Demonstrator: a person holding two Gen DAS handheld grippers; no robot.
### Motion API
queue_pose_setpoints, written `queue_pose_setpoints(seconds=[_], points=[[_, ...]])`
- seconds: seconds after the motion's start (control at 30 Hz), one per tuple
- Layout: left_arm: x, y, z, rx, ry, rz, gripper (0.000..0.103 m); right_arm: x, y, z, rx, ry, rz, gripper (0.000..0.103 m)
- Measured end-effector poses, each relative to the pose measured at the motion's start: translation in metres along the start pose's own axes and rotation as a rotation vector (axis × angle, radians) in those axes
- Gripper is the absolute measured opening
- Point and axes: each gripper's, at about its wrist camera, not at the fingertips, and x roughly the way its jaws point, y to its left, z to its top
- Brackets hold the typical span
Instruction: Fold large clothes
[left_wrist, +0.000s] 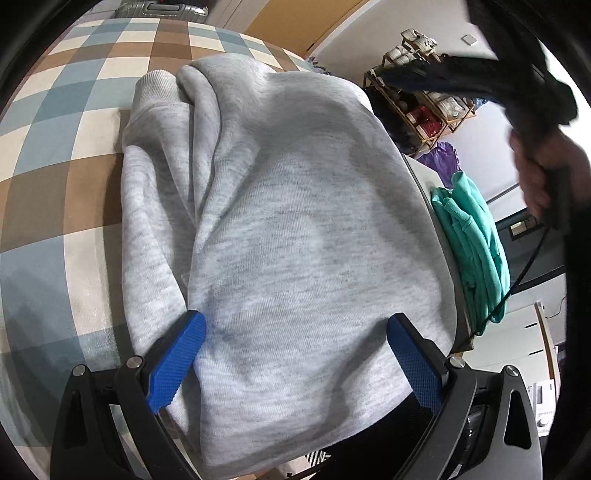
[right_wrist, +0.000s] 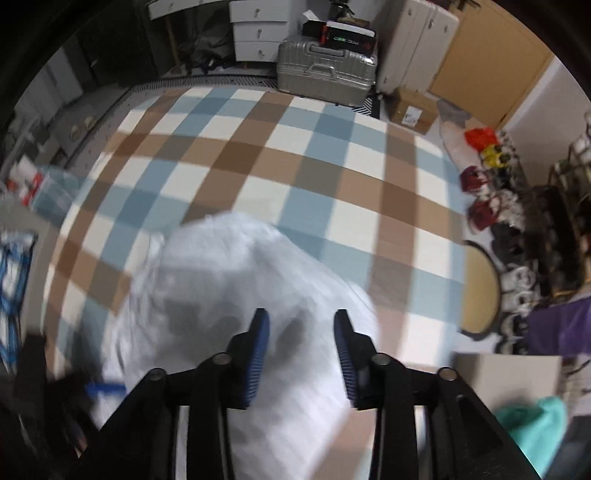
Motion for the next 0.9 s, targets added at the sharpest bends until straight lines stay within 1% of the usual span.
queue_pose_setpoints(seconds=[0.03,0.13,0.2,0.27,0.3,0.33,0.37,0.47,0.53,0.6,0.67,0.7,0.77,0.8,0.83,0.9], points=[[0.0,0.0,0.0,0.002,-0.002,0.003,0.095,-0.005,0.002,-0.007,-0.025,0.002,-0.011,0.047],[0.001,-0.004,-0.001,0.004,-0.008,0.012,0.095,-0.002,0.017,-0.022,-0.098,0.006,0.016,0.047],[0.002,-0.005,-0.001,0.002,-0.012,0.015,0.095,0.02,0.031,-0.029,-0.14,0.049,0.021,0.047],[0.002,-0.003,-0.001,0.0,-0.015,0.019,0.095,0.05,0.041,-0.035,-0.171,0.126,0.006,0.047],[0.002,-0.003,-0.002,-0.001,-0.016,0.02,0.095,0.066,0.045,-0.039,-0.177,0.123,-0.018,0.049],[0.001,-0.002,-0.002,0.001,-0.017,0.023,0.095,0.077,0.046,-0.04,-0.168,0.126,-0.017,0.049],[0.002,-0.003,-0.002,0.003,-0.018,0.031,0.095,0.085,0.045,-0.039,-0.151,0.124,-0.005,0.049],[0.001,-0.003,-0.002,0.007,-0.017,0.041,0.095,0.089,0.035,-0.033,-0.121,0.123,0.051,0.05],[0.002,-0.003,0.0,-0.001,-0.012,0.038,0.095,0.089,0.036,-0.034,-0.128,0.11,0.046,0.051],[0.002,-0.003,0.001,-0.006,-0.008,0.039,0.096,0.087,0.039,-0.038,-0.126,0.087,0.024,0.051],[0.003,-0.004,0.001,0.0,-0.006,0.041,0.096,0.08,0.044,-0.04,-0.141,0.082,0.0,0.051],[0.003,-0.005,0.001,0.005,-0.006,0.043,0.096,0.074,0.044,-0.041,-0.131,0.08,0.004,0.051],[0.003,-0.006,0.0,0.016,-0.009,0.046,0.096,0.058,0.041,-0.045,-0.1,0.077,0.07,0.051],[0.003,-0.007,-0.001,0.021,-0.009,0.049,0.096,0.045,0.04,-0.05,-0.086,0.072,0.124,0.051],[0.003,-0.008,-0.001,0.029,-0.009,0.054,0.096,0.034,0.04,-0.055,-0.073,0.065,0.159,0.049],[0.004,-0.011,-0.001,0.034,-0.01,0.059,0.096,0.007,0.046,-0.074,-0.066,0.047,0.235,0.049]])
